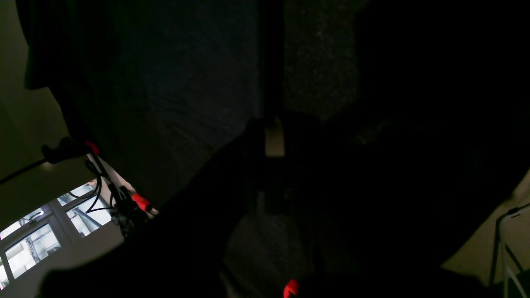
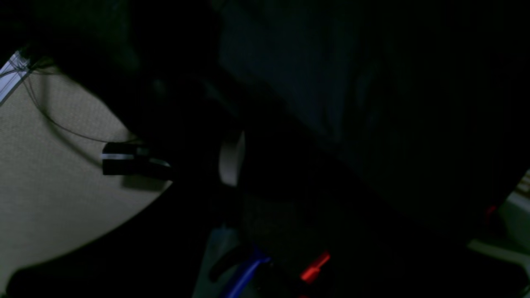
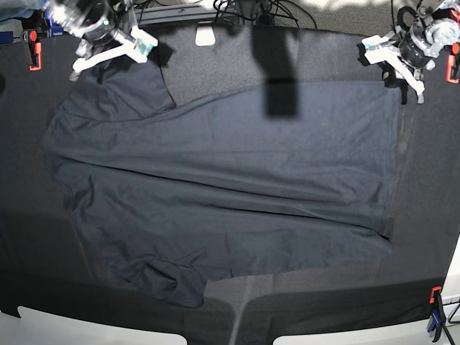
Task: Layout the t-shirt on the table in an organized manner, then fold the t-shirt properly
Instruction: 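Grasp the collar-side corners of the shirt with both grippers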
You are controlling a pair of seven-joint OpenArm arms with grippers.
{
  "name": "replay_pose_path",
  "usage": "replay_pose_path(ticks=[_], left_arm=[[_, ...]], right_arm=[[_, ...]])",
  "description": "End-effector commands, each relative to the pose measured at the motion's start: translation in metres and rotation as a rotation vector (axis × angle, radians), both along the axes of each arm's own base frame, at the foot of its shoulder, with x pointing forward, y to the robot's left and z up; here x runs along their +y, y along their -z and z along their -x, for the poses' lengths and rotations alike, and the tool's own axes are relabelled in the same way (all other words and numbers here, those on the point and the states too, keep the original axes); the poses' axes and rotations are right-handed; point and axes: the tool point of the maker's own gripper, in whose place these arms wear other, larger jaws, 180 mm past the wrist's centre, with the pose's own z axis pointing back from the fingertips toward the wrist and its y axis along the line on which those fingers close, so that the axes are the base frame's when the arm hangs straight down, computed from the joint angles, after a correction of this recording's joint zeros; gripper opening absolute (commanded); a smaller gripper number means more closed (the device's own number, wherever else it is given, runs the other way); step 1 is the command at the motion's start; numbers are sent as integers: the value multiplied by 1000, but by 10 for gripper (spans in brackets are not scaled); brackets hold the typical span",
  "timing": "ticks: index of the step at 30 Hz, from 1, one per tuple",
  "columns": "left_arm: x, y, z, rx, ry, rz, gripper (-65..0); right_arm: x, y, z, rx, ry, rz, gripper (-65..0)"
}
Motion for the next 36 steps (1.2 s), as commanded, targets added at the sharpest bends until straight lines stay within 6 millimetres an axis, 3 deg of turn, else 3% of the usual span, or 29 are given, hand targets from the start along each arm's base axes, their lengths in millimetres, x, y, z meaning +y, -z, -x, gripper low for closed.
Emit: replay_pose_path(ticks=[1, 5, 8, 14, 21, 25, 27, 31, 36], left_arm=[[6, 2, 7, 33, 2, -16, -650], [6, 2, 7, 32, 2, -16, -650], [6, 2, 7, 33, 2, -16, -650], [6, 2, 7, 33, 2, -16, -650], [6, 2, 7, 33, 2, -16, -650], [6, 2, 7, 32, 2, -16, -650], [6, 2, 7, 33, 2, -16, -650], [6, 2, 7, 33, 2, -15, -650], [6, 2, 7, 32, 2, -16, -650]], right_arm=[[4, -6, -4, -41, -16, 5, -475], [8, -10, 2, -101, -107, 80, -475], [5, -9, 20, -78, -221, 149, -475], [-22, -22, 34, -116, -329, 349, -475], [-5, -21, 34, -139, -407, 284, -475], [5, -12, 46, -70, -533, 255, -475], [1, -13, 45, -71, -478, 255, -475], [-6, -30, 22, -240, -199, 202, -475], [-4, -34, 21, -289, -9, 157, -475]])
